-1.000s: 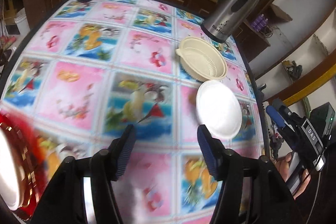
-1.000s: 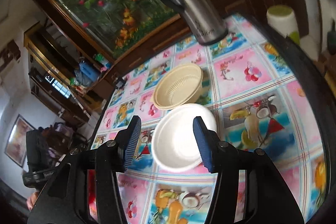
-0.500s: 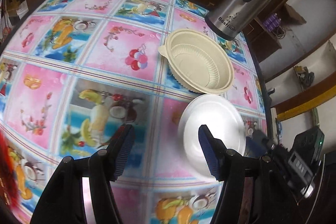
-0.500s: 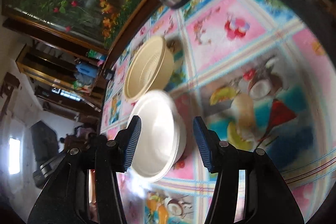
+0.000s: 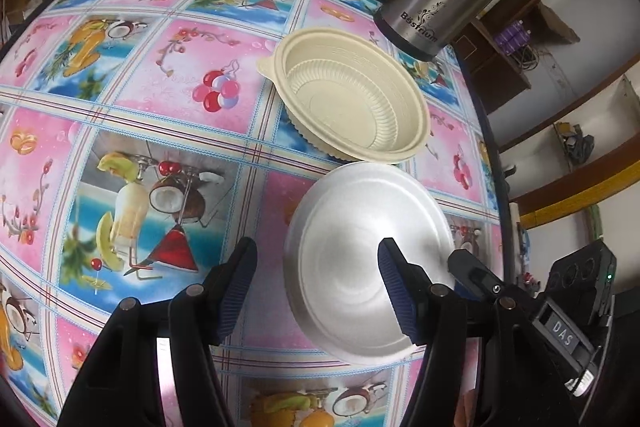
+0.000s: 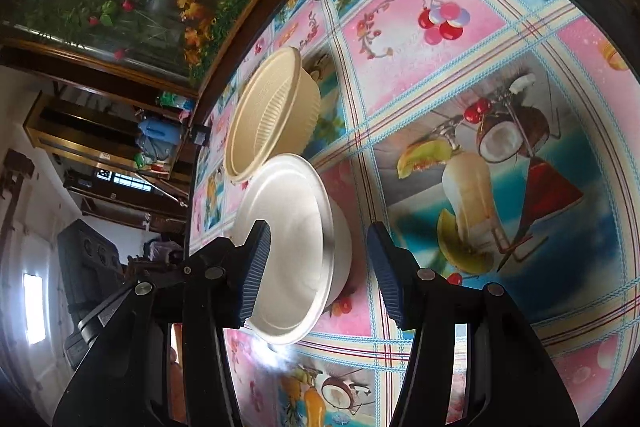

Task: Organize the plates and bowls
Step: 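Move both grippers to the rim of the white foam bowl, then grasp the white foam bowl rim with both grippers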

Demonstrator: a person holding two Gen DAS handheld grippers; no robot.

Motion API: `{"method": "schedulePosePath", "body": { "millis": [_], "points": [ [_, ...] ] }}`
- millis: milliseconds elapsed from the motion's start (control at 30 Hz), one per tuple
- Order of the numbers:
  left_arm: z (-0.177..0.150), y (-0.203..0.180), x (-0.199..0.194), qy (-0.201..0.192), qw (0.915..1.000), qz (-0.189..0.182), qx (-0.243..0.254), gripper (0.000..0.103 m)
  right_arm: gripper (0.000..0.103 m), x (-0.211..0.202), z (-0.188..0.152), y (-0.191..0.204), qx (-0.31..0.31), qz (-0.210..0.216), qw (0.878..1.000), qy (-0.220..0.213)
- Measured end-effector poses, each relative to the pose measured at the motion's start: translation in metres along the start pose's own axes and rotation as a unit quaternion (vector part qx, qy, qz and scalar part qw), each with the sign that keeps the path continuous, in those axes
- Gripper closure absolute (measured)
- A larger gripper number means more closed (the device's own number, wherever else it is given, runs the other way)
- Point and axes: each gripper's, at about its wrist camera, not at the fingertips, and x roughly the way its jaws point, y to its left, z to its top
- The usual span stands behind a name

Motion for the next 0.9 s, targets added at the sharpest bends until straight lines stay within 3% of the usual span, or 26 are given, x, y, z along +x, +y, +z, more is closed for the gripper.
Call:
{"method": "schedulePosePath", "body": {
  "millis": [333,400,533,700,800,900],
  "points": [
    [-0.003,-0.001,0.006,-0.011,0.9996,0.020,0.013,0.042,0.052,-0.006,0.002,-0.009,0.019,0.015,1.000,-0.020],
    [-0.003,0.000,0.008,-0.008,0.9997,0.017,0.012,0.047,0.053,-0.007,0.001,-0.009,0.018,0.014,0.999,-0.022],
    [-0.005,0.000,0.010,-0.006,0.9998,0.016,0.012,0.064,0.071,-0.005,-0.001,-0.007,0.011,0.007,1.000,-0.025],
    [-0.006,0.002,0.013,-0.005,0.9998,0.018,0.010,0.074,0.092,0.002,-0.005,0.000,-0.013,-0.022,0.999,-0.024],
    [-0.006,0.004,0.014,-0.008,0.9998,0.018,0.005,0.081,0.097,0.005,-0.007,0.001,-0.020,-0.051,0.998,-0.030],
    [-0.007,0.005,0.016,-0.003,0.9999,0.014,0.005,0.091,0.098,0.004,-0.006,0.001,-0.023,-0.050,0.998,-0.035]
  ]
}}
